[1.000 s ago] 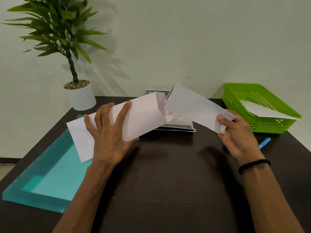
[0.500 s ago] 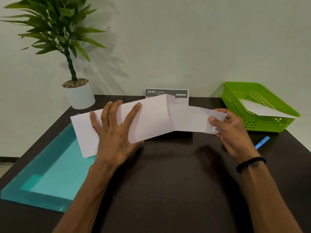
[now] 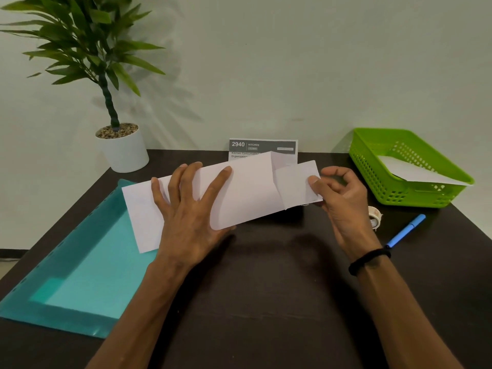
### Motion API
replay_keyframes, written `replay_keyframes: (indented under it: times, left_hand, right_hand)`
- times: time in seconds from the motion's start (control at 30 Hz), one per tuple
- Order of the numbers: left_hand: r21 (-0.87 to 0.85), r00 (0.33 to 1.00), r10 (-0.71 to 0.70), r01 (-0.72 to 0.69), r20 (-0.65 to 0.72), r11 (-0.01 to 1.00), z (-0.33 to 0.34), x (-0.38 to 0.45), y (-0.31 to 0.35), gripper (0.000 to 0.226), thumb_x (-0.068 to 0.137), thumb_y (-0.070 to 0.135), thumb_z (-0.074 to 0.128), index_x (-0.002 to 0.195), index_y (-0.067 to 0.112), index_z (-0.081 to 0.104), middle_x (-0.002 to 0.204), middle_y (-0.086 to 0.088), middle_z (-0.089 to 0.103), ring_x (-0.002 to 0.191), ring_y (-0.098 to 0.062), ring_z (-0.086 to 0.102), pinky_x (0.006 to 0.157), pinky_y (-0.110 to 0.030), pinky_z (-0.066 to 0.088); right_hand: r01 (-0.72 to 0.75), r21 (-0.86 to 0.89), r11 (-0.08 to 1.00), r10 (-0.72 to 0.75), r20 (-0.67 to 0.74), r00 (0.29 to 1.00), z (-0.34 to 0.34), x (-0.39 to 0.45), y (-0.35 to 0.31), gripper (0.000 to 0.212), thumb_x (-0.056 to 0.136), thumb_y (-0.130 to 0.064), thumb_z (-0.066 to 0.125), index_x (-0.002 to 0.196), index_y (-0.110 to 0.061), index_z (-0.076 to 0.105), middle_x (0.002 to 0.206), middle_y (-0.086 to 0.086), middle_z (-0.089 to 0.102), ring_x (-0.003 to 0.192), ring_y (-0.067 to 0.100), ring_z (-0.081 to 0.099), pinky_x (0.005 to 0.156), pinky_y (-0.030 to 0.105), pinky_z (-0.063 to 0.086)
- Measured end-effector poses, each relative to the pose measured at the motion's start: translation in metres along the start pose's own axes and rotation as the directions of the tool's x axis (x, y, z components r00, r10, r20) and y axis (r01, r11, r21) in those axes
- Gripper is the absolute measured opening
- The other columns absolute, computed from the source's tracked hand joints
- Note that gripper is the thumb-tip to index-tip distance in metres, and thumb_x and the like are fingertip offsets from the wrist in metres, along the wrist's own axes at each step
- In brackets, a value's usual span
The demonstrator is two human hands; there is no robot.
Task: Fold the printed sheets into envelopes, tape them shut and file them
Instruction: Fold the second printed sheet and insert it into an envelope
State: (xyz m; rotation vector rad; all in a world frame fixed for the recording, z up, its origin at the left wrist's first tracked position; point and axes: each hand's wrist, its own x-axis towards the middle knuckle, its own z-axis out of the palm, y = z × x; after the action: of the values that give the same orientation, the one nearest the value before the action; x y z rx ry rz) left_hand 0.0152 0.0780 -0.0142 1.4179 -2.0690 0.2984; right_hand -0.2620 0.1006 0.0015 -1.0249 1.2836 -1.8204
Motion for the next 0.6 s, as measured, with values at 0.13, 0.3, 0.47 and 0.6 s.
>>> replay_keyframes:
  times: [0.13, 0.3, 0.47, 0.6]
  left_hand:
    - [-0.005, 1.0, -0.004, 0.004, 0.004, 1.0, 0.001, 0.001, 0.001, 0.118, 0.064, 0.065, 0.086, 0.16, 0.042, 0.021, 0.164, -0.013, 0.021, 0.154, -0.038, 0.015, 0.122, -0.069, -0.007]
    - [-0.018, 1.0, 0.012, -0.011, 0.007, 1.0, 0.003, -0.001, 0.003, 0.117, 0.065, 0.068, 0.081, 0.16, 0.042, 0.02, 0.164, -0.012, 0.021, 0.153, -0.037, 0.016, 0.122, -0.07, -0.006]
    - [-0.015, 0.999, 0.027, -0.027, 0.022, 1.0, 0.005, -0.002, 0.006, 0.111, 0.066, 0.074, 0.07, 0.16, 0.041, 0.02, 0.164, -0.012, 0.022, 0.153, -0.036, 0.016, 0.121, -0.073, -0.002]
    - [-0.029, 0.999, 0.027, -0.027, 0.017, 0.999, 0.005, -0.002, 0.006, 0.11, 0.066, 0.074, 0.069, 0.159, 0.041, 0.022, 0.163, -0.012, 0.022, 0.152, -0.035, 0.017, 0.121, -0.072, -0.003]
  right_hand:
    - [0.021, -0.063, 0.998, -0.021, -0.001, 1.0, -0.008, 0.001, 0.0, 0.017, 0.089, -0.01, 0.081, 0.101, -0.016, 0.07, 0.101, 0.014, 0.079, 0.093, 0.024, 0.075, 0.081, 0.045, 0.056]
    - [0.04, -0.047, 0.998, -0.037, 0.051, 0.998, 0.003, -0.006, 0.0, 0.017, 0.084, -0.009, 0.086, 0.092, -0.013, 0.072, 0.079, 0.007, 0.075, 0.068, 0.01, 0.064, 0.064, 0.024, 0.052]
    - [0.113, -0.16, 0.981, -0.091, 0.135, 0.987, 0.019, -0.016, 0.004, 0.014, 0.081, -0.013, 0.089, 0.086, -0.016, 0.077, 0.085, 0.001, 0.079, 0.079, 0.018, 0.071, 0.077, 0.033, 0.059]
    - [0.209, -0.31, 0.927, -0.138, 0.237, 0.962, 0.021, -0.019, 0.005, 0.009, 0.092, -0.022, 0.08, 0.089, -0.03, 0.082, 0.095, -0.012, 0.08, 0.086, 0.009, 0.068, 0.075, 0.031, 0.052]
